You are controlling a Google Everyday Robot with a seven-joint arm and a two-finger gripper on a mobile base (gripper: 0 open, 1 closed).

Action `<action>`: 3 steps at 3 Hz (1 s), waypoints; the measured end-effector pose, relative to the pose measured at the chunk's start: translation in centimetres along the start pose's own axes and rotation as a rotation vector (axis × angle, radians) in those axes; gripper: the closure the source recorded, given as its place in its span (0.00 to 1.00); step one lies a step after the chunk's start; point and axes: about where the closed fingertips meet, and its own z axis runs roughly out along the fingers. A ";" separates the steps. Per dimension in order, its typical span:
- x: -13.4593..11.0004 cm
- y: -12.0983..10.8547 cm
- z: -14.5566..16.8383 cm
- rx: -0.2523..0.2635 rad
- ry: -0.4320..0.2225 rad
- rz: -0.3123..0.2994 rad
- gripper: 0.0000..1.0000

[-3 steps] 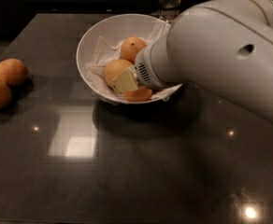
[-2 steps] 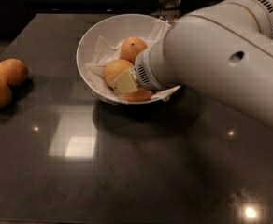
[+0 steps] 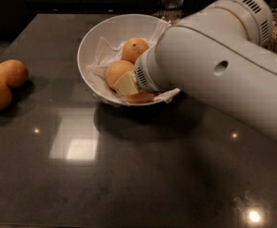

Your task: Pick orange from white bowl

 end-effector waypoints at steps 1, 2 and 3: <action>0.3 -0.2 0.8 0.012 0.019 0.017 0.28; 0.7 -0.3 1.7 0.021 0.040 0.036 0.29; 1.5 -0.4 2.7 0.021 0.070 0.065 0.31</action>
Offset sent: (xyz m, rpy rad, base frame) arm 0.0146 -0.0017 -0.0303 -0.0092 0.0656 -0.0719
